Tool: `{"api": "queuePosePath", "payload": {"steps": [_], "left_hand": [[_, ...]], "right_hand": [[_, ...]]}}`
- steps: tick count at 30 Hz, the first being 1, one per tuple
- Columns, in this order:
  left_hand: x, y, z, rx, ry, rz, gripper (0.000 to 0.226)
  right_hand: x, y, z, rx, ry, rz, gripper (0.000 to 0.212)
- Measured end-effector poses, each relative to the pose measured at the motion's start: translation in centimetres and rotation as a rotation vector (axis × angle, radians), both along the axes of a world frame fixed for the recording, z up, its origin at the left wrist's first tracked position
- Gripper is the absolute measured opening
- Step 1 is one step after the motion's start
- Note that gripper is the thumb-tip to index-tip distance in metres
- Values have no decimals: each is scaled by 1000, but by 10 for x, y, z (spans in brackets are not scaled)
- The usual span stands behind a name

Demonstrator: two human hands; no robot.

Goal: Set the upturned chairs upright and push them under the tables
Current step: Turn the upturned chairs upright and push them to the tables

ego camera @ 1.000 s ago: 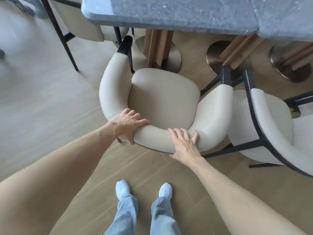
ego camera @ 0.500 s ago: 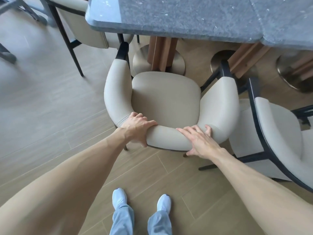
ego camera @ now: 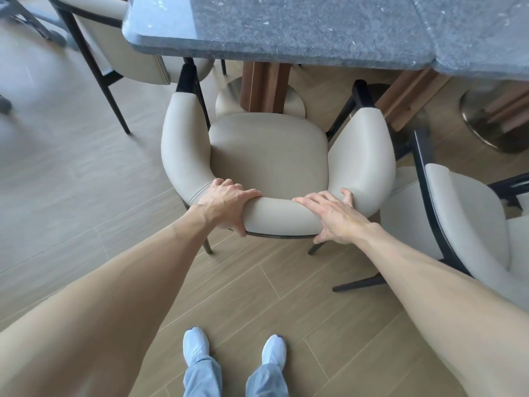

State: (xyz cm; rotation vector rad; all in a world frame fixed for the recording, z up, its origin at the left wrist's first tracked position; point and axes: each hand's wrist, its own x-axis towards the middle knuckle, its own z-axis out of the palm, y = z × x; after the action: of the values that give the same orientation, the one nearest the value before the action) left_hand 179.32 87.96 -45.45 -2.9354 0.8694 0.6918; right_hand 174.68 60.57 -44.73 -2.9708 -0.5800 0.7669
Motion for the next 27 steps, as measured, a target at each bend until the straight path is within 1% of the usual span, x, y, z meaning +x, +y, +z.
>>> {"api": "queuePosePath", "payload": {"steps": [6,10,12,14,15,17,18,19,21,22,23,25,27], "left_hand": [[-8,2,0,-28,-9,4,102],[-14,1,11,-196,42,118,97],[-15,0,18,-237,82,151,97],[-19,0,28,-300,125,200,95],[-21,0,34,-373,156,255,92],[-27,0,49,-589,211,420,82],[-31,-1,60,-726,231,530,74],[-34,-2,73,-882,252,650,65],[-41,-4,104,-1199,275,825,54],[-46,-3,120,-1310,246,861,51],[-50,-2,138,-1394,213,876,50],[-59,0,168,-1521,180,894,47],[-64,5,195,-1571,145,878,48]], "right_hand": [[-5,6,5,8,19,-47,109],[-7,22,21,34,79,-125,110],[-6,33,29,51,103,-143,107],[-8,45,39,95,95,-172,101],[-8,51,44,132,84,-199,96],[-9,65,58,260,33,-307,83],[-10,72,67,365,6,-398,77],[-10,78,77,509,-11,-513,72],[-11,88,103,885,-26,-748,65],[-13,93,117,1060,-47,-821,64],[-15,96,134,1182,-86,-855,65],[-22,98,162,1320,-164,-884,68],[-29,98,191,1391,-236,-903,70]]}}
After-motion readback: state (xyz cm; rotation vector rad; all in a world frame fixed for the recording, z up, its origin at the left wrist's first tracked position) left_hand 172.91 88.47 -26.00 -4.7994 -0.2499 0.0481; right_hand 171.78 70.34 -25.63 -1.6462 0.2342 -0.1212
